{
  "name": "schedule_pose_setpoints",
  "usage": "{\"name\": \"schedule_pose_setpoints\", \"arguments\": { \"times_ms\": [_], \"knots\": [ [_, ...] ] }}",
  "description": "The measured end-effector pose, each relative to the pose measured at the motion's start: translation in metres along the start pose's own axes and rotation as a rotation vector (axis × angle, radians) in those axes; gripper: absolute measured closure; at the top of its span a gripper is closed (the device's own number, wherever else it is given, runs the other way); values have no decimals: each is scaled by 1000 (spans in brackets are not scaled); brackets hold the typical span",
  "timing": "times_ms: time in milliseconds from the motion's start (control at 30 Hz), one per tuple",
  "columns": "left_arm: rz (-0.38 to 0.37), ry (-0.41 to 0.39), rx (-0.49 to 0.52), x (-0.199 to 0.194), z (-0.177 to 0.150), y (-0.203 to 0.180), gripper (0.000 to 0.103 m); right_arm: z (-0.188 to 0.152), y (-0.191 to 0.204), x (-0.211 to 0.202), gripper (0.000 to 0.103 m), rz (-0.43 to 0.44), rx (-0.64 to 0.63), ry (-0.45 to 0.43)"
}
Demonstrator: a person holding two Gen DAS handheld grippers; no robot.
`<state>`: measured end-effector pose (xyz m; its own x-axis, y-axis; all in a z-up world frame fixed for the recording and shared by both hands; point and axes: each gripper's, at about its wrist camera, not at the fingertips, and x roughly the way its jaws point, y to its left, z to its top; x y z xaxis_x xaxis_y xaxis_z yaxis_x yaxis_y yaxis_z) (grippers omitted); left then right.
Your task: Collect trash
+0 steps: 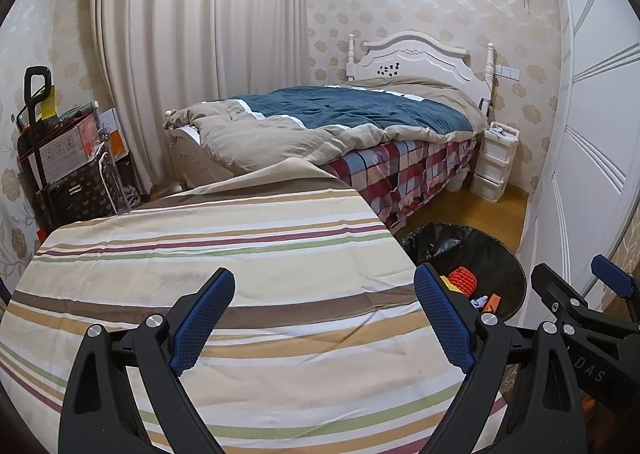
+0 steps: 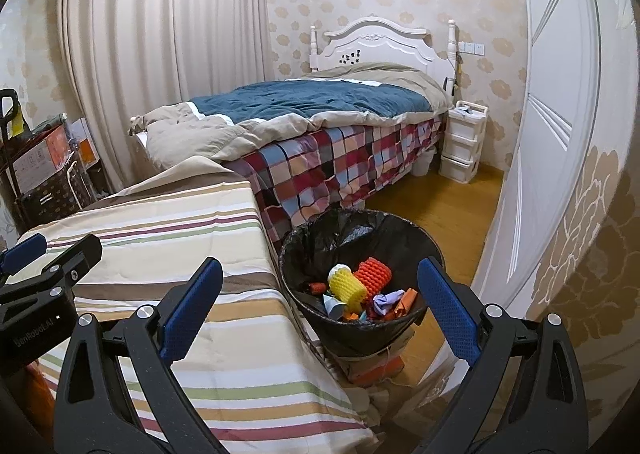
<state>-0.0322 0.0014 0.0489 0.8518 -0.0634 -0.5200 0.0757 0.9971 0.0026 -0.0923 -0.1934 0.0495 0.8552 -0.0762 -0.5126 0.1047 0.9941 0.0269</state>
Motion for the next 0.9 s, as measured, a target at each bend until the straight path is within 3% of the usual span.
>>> {"name": "schedule_pose_setpoints", "arguments": {
  "times_ms": [900],
  "knots": [
    [2, -6, -5, -3, -2, 3, 12, 1, 1, -1, 7, -1, -2, -4]
  ]
}}
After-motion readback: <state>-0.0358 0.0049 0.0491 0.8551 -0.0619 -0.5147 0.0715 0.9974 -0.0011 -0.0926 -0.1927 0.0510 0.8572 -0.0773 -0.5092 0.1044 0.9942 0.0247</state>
